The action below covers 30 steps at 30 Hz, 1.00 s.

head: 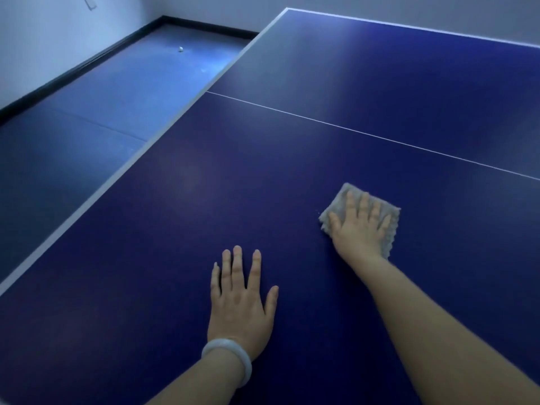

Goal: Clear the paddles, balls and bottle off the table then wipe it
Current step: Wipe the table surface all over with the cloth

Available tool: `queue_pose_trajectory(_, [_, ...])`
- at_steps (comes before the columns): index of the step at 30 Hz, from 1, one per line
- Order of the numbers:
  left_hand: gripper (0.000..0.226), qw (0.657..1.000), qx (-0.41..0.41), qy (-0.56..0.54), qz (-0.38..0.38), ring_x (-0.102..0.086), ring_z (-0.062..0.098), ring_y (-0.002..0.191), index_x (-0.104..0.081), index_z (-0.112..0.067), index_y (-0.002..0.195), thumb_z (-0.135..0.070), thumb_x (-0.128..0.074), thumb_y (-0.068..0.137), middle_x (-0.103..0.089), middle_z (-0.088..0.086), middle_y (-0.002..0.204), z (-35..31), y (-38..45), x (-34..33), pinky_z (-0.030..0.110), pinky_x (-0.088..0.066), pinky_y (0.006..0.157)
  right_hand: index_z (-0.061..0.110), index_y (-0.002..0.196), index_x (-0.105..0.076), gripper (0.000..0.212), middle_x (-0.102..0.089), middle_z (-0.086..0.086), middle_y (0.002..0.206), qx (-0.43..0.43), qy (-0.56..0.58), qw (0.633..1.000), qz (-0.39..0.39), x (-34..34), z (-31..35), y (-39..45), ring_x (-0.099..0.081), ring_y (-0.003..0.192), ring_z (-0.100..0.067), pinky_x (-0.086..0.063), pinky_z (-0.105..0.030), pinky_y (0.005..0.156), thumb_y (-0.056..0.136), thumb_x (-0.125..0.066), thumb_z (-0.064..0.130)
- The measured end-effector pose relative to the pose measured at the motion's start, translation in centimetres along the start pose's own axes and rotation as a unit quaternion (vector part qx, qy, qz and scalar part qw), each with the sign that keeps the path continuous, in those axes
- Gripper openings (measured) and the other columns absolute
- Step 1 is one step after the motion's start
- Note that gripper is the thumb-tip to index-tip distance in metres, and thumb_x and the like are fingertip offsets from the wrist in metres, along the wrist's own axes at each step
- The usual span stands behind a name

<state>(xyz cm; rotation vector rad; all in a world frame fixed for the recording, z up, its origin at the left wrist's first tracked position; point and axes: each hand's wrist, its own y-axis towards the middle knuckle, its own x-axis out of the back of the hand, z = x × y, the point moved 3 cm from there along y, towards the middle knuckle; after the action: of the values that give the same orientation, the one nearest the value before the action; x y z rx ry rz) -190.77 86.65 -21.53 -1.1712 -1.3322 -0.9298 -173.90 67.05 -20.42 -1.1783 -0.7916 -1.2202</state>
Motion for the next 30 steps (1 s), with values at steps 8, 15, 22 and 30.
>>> queue_pose_trajectory(8, [0.072, 1.0, -0.004, 0.01, 0.001, 0.008, 0.027, 0.151, -0.004, -0.025, 0.156, -0.062, -0.004, 0.094, -0.001, 0.011, 0.164, -0.2, -0.1, 0.0, 0.05, -0.002, 0.12, 0.036, 0.155, 0.008, 0.065, 0.022, -0.009, 0.161, 0.17, -0.045, 0.983, 0.043, -1.4, 7.9, 1.7, 0.023, 0.147, -0.033, 0.018, -0.054, 0.116, 0.1, -0.018, 0.058])
queue_pose_trajectory(15, [0.074, 1.0, -0.002, 0.011, 0.009, 0.02, 0.025, 0.148, 0.011, -0.027, 0.155, -0.064, 0.001, 0.092, 0.014, 0.01, 0.163, -0.2, 0.0, 0.0, 0.048, 0.008, 0.121, 0.045, 0.149, 0.018, 0.063, 0.019, -0.001, 0.162, 0.174, -0.101, 0.979, 0.014, -0.1, -3.5, -2.0, 0.021, 0.148, -0.023, 0.021, -0.046, 0.116, 0.092, -0.002, 0.065])
queue_pose_trajectory(22, [0.074, 1.0, -0.001, 0.021, 0.006, 0.02, 0.026, 0.148, 0.01, -0.026, 0.155, -0.063, 0.005, 0.09, 0.012, 0.011, 0.163, -0.3, 0.0, 0.1, 0.047, 0.007, 0.121, 0.027, 0.156, 0.009, 0.066, 0.014, -0.015, 0.162, 0.014, -0.044, 0.999, -0.005, -1.5, 1.7, -4.1, 0.014, 0.148, -0.038, 0.01, -0.059, 0.117, 0.101, -0.017, 0.052])
queue_pose_trajectory(30, [0.073, 1.0, -0.002, 0.014, 0.004, 0.019, 0.027, 0.149, 0.011, -0.026, 0.154, -0.062, 0.006, 0.091, 0.013, 0.011, 0.163, -0.1, 0.0, -0.1, 0.046, 0.01, 0.121, 0.04, 0.152, 0.016, 0.062, 0.02, -0.005, 0.162, 0.012, -0.075, 0.997, 0.009, 0.2, -7.6, -6.0, 0.015, 0.149, -0.031, 0.014, -0.062, 0.114, 0.098, -0.01, 0.058])
